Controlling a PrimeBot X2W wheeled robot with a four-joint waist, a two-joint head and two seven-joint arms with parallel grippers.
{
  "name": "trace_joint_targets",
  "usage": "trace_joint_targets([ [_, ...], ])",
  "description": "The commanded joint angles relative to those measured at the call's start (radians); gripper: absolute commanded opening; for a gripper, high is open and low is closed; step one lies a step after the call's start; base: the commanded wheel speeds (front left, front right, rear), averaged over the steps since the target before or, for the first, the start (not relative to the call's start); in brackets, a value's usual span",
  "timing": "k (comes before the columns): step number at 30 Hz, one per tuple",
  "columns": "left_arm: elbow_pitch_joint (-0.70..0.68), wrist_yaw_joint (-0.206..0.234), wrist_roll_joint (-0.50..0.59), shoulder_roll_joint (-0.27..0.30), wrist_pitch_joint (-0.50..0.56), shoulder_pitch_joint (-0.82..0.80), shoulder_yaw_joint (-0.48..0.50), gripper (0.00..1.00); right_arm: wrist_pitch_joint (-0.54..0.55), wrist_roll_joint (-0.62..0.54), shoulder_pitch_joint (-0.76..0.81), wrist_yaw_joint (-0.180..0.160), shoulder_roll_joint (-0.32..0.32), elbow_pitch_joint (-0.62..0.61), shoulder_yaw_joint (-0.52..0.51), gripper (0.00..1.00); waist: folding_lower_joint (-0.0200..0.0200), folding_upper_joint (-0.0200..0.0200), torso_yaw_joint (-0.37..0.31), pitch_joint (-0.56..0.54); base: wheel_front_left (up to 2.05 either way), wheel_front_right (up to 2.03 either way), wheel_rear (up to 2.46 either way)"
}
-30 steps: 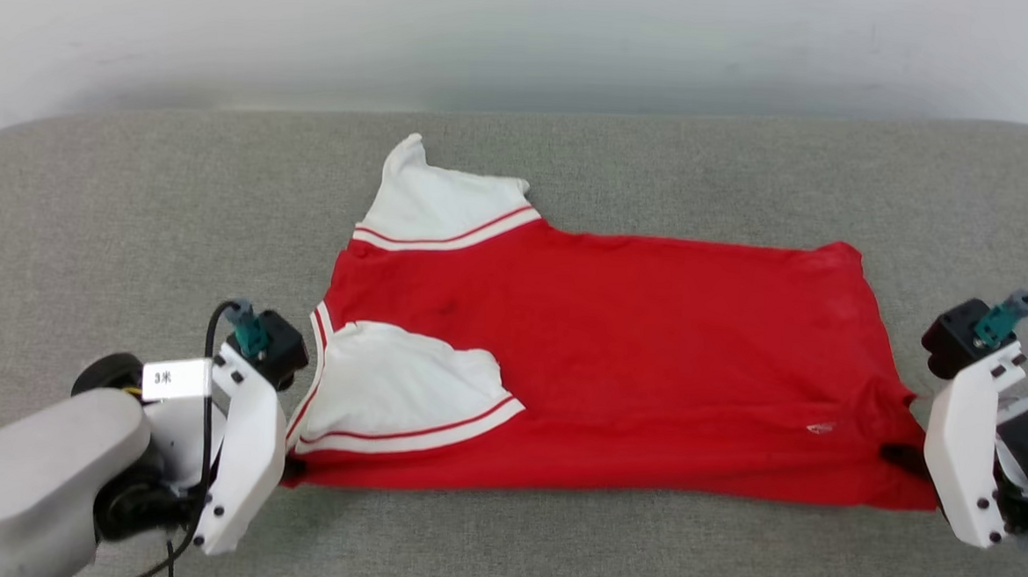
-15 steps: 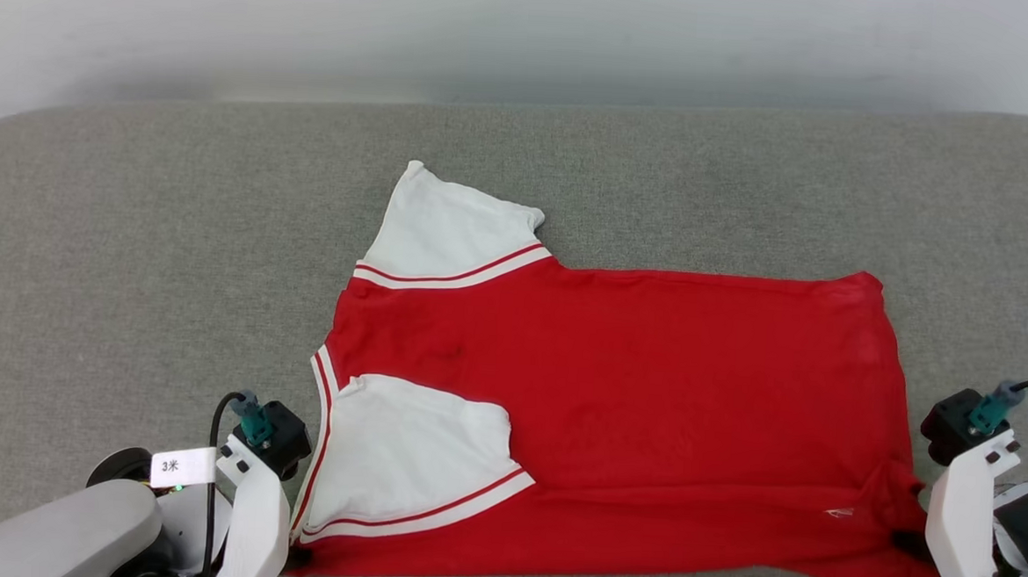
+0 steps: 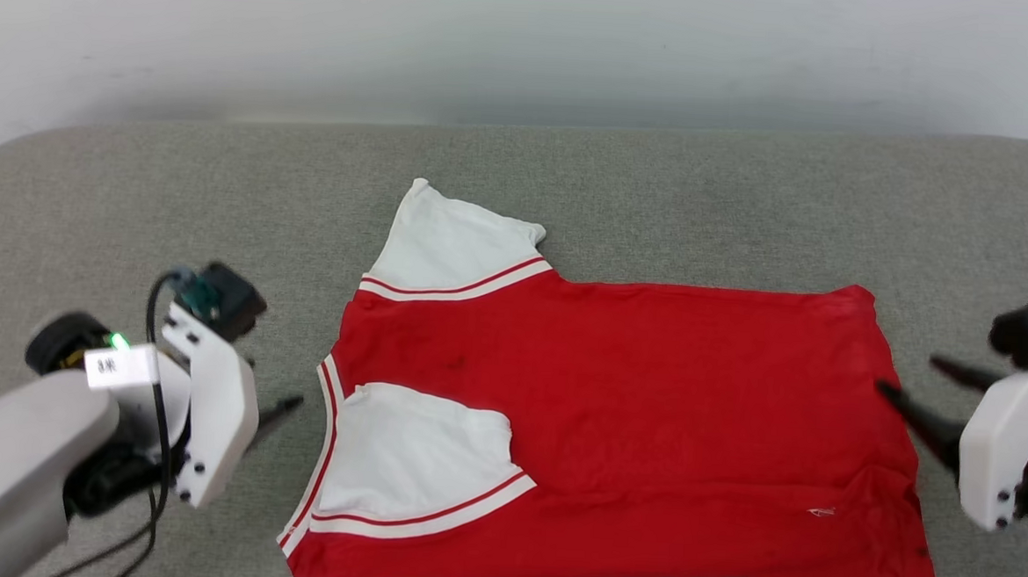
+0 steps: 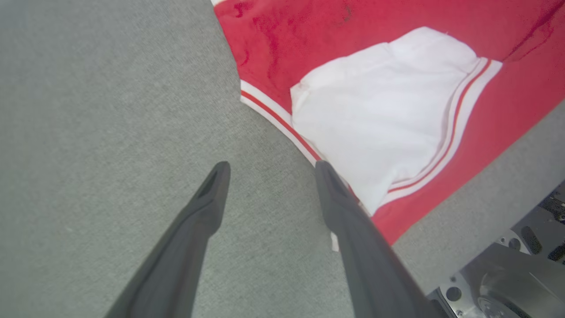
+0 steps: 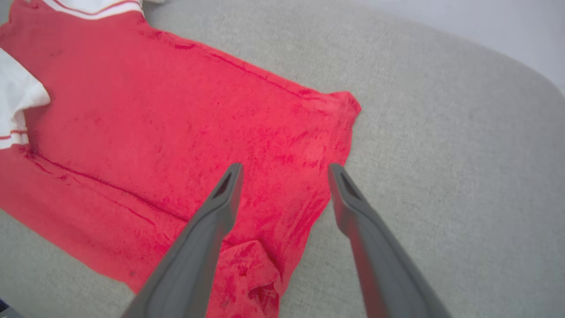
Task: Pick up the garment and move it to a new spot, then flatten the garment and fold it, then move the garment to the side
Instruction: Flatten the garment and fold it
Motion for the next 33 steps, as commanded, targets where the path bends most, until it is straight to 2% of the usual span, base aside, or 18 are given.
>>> trace_joint_targets([
  [1, 0.001, 0.013, 0.019, 0.000, -0.020, -0.027, 0.016, 1.00, -0.050, -0.032, -0.010, -0.001, 0.015, -0.013, -0.042, 1.00, 0.0000, 0.0000, -0.003, 0.001, 0.00, 0.00, 0.00],
  [7, 0.035, 0.037, 0.063, -0.032, -0.081, -0.131, 0.077, 1.00, -0.236, -0.177, 0.012, -0.001, 0.121, -0.090, -0.252, 1.00, 0.0000, 0.0000, -0.031, 0.039, 0.00, 0.00, 0.00],
  [12, 0.097, 0.029, 0.066, -0.066, -0.071, -0.234, 0.117, 1.00, -0.309, -0.304, 0.061, -0.001, 0.246, -0.193, -0.413, 1.00, 0.0000, 0.0000, -0.067, 0.099, 0.00, 0.00, 0.00],
  [16, 0.152, 0.012, 0.059, -0.093, -0.020, -0.328, 0.137, 1.00, -0.337, -0.391, 0.112, -0.001, 0.334, -0.299, -0.492, 1.00, 0.0000, 0.0000, -0.096, 0.159, 0.00, 0.00, 0.00],
  [23, 0.267, -0.018, 0.064, -0.126, 0.127, -0.509, 0.145, 1.00, -0.318, -0.487, 0.177, -0.001, 0.433, -0.457, -0.510, 1.00, 0.0000, 0.0000, -0.154, 0.276, 0.00, 0.00, 0.00],
  [29, 0.341, -0.044, 0.015, -0.144, 0.333, -0.630, 0.133, 1.00, -0.299, -0.529, 0.168, -0.001, 0.470, -0.522, -0.499, 1.00, 0.0000, 0.0000, -0.198, 0.364, 0.00, 0.00, 0.00],
  [33, 0.373, -0.047, 0.014, -0.155, 0.430, -0.685, 0.113, 1.00, -0.287, -0.539, 0.152, -0.001, 0.483, -0.537, -0.495, 1.00, 0.0000, 0.0000, -0.216, 0.414, 0.00, 0.00, 0.00],
])
